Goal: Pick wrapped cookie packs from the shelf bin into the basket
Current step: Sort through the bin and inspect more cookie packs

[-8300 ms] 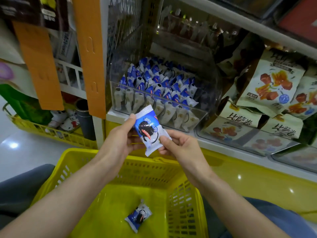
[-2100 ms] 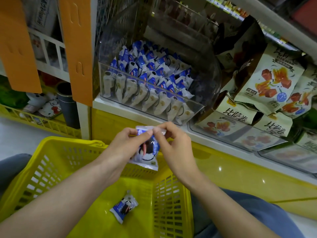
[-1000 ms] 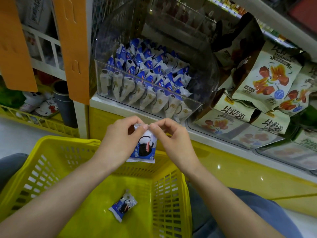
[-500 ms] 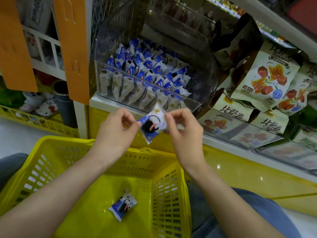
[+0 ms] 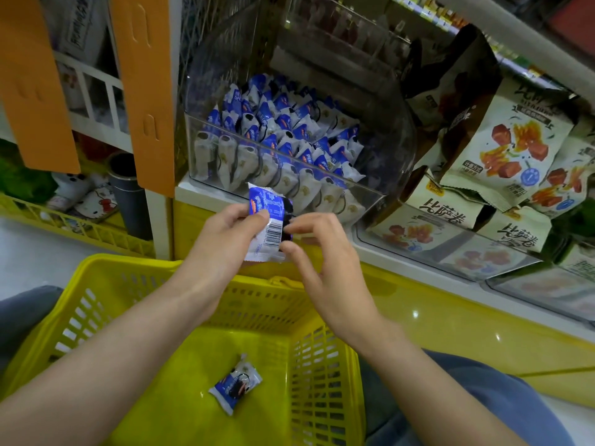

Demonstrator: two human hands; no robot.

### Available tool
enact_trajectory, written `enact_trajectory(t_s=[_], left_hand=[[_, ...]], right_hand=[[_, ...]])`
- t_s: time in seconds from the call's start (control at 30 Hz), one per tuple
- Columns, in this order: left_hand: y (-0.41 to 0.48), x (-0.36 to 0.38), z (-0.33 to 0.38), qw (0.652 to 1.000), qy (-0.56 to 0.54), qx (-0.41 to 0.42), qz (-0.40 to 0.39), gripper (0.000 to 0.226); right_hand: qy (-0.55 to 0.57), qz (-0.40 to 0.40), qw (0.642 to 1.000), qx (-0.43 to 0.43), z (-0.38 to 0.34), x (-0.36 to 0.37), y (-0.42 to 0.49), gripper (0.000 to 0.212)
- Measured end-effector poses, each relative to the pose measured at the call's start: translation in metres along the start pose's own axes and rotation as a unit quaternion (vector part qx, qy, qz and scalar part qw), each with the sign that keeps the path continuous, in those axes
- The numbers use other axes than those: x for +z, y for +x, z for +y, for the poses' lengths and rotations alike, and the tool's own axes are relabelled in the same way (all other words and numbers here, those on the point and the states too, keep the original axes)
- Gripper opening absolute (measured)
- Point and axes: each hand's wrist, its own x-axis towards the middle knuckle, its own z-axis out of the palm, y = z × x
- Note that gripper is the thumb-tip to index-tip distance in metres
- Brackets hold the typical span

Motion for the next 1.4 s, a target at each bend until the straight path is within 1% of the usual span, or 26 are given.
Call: enact_trajectory(t_s=[0.07,0.13,0.2,0.23,0.27,0.3,0.33,0.4,0.47,0.5,0.57,0.63,0.73,0.8,0.9,1.03,1.1,1.2,1.27,1.33,1.4], left_hand=[[0.000,0.000,-0.003,1.000,0.012,0.017,-0.009,0.016],[0.000,0.002,-0.005,0.999,0.011,0.023,-0.026,0.023],[0.001,0.002,-0.008,0.999,0.010,0.022,-0.028,0.025],[0.002,0.002,-0.009,0.999,0.013,0.025,-0.026,0.024],[0.003,0.002,-0.011,0.999,0.027,0.035,-0.018,0.019],[0.005,0.000,-0.014,0.997,0.061,0.054,-0.006,0.012],[0.006,-0.001,-0.016,0.992,0.104,0.074,0.011,0.011],[0.008,-0.004,-0.022,0.977,0.175,0.119,0.038,0.025],[0.007,-0.004,-0.023,0.967,0.207,0.145,0.041,0.027],[0.007,-0.003,-0.024,0.965,0.217,0.144,0.033,0.023],[0.008,-0.003,-0.026,0.971,0.210,0.115,0.014,0.016],[0.008,-0.004,-0.027,0.977,0.194,0.092,0.005,0.016],[0.006,-0.005,-0.028,0.976,0.198,0.091,-0.006,0.013],[0.005,-0.005,-0.031,0.974,0.207,0.092,-0.014,0.010],[0.004,-0.008,-0.033,0.972,0.217,0.086,-0.020,0.003],[0.002,-0.013,-0.033,0.969,0.233,0.081,-0.026,0.010],[0.000,-0.017,-0.035,0.955,0.276,0.104,-0.029,0.012],[-0.004,-0.019,-0.037,0.918,0.364,0.158,-0.018,0.011],[-0.006,-0.018,-0.037,0.897,0.400,0.186,-0.030,0.009],[-0.008,-0.018,-0.037,0.880,0.430,0.197,-0.041,0.011],[-0.008,-0.018,-0.037,0.862,0.464,0.201,-0.039,0.015]], right_hand=[[0.081,0.013,0.993,0.089,-0.002,0.002,0.001,0.024],[0.163,0.003,0.971,0.176,-0.003,0.003,0.004,0.029],[0.273,-0.037,0.927,0.255,-0.002,0.002,0.007,0.026],[0.322,-0.056,0.902,0.283,-0.001,0.002,0.008,0.027],[0.352,-0.067,0.885,0.297,0.000,0.001,0.008,0.030],[0.362,-0.070,0.879,0.301,-0.001,0.001,0.007,0.032],[0.362,-0.064,0.881,0.299,-0.002,0.001,0.007,0.033],[0.343,-0.048,0.892,0.291,-0.003,0.003,0.006,0.034],[0.333,-0.038,0.898,0.284,-0.003,0.005,0.005,0.034],[0.338,-0.037,0.898,0.280,-0.003,0.006,0.005,0.033],[0.352,-0.048,0.895,0.268,-0.004,0.007,0.004,0.029],[0.343,-0.055,0.902,0.258,-0.005,0.009,0.003,0.027],[0.305,-0.060,0.914,0.259,-0.003,0.011,0.002,0.032],[0.317,-0.072,0.905,0.276,-0.002,0.014,0.000,0.037],[0.362,-0.085,0.878,0.302,-0.002,0.020,-0.003,0.037],[0.381,-0.083,0.864,0.317,0.002,0.026,-0.007,0.037],[0.399,-0.083,0.855,0.322,0.003,0.028,-0.008,0.038],[0.427,-0.084,0.837,0.332,0.004,0.032,-0.010,0.034],[0.432,-0.079,0.830,0.345,0.005,0.034,-0.011,0.034],[0.425,-0.069,0.830,0.354,0.006,0.035,-0.012,0.033],[0.408,-0.068,0.838,0.355,0.006,0.037,-0.014,0.028]])
